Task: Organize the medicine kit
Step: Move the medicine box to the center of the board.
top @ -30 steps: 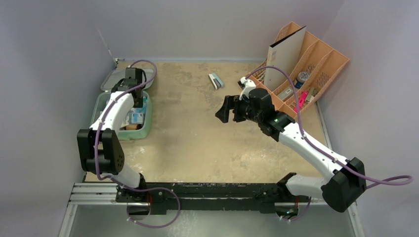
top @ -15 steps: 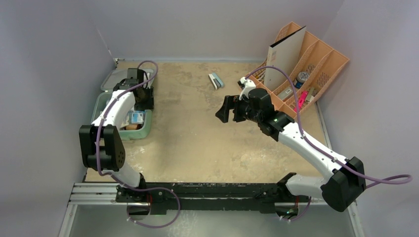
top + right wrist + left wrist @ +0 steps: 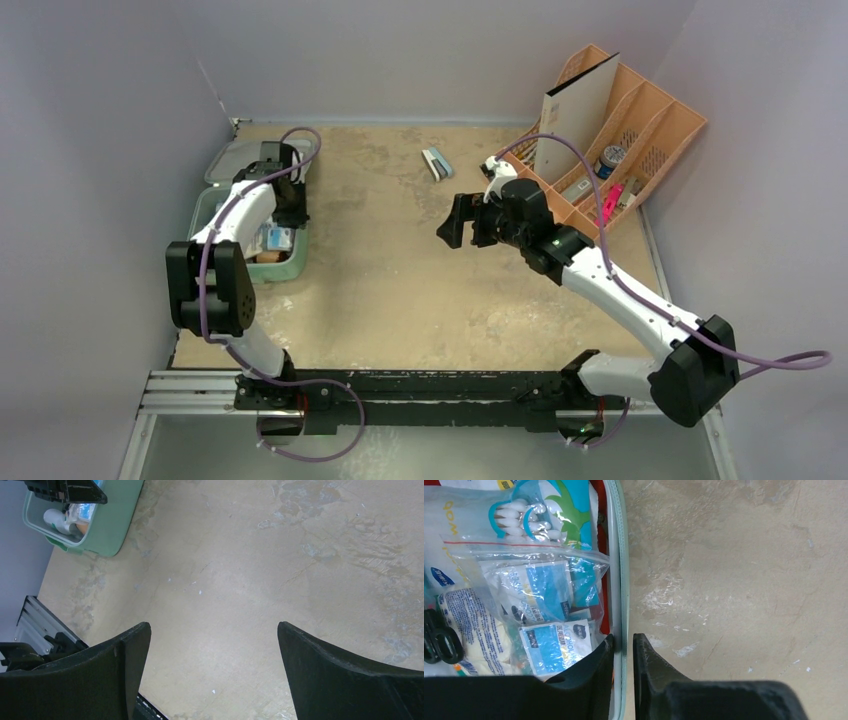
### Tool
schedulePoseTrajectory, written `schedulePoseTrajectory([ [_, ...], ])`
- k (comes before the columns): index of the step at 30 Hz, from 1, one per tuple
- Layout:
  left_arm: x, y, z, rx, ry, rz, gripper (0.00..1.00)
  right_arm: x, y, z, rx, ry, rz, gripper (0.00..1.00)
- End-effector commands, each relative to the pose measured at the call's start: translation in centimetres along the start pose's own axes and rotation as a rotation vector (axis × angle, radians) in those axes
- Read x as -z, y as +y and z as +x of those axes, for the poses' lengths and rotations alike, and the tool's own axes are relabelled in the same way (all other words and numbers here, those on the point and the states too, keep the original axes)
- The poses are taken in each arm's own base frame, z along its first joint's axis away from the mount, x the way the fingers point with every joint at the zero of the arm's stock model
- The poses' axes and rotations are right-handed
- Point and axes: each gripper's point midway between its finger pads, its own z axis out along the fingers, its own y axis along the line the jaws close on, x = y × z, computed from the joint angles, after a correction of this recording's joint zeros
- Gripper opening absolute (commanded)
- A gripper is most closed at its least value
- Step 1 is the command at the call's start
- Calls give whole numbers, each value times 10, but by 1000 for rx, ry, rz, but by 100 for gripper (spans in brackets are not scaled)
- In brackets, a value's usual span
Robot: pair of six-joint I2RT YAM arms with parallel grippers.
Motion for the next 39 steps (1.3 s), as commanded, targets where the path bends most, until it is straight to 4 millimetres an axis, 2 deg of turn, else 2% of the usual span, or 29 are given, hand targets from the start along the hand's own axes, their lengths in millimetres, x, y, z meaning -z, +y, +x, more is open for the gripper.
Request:
schedulePoseTrajectory([
  [1,2,-22,-5,21,-22,108,14,-1,2,-5,18,-11,1,99],
  [4,10,-36,-5,19,-34,153,11,0,1,-6,18,-12,3,99],
  [8,13,-65,1,-21,-33,199,8,2,0,-3,11,-3,8,99],
  [12,13,-107,13,-52,-2,247,7,6,-2,-2,4,0,24,99],
  [19,19,-182,36,30,42,410,9,13,-10,-4,10,-9,77,99],
  [25,33,-235,38,116,33,571,12,12,-8,-4,-33,-16,71,99],
  [27,39,-249,36,138,24,630,14,8,-2,-7,-61,-31,40,99],
  [29,45,-256,32,138,21,664,18,0,8,-11,-102,-49,-15,99],
  [32,58,-253,16,107,-27,654,27,-16,19,-16,-166,-57,-69,99],
  [35,76,-235,-8,99,-99,621,38,-32,31,-27,-240,-75,-118,99],
  [39,97,-193,-44,148,-187,618,49,-67,33,-44,-324,-104,-125,98],
])
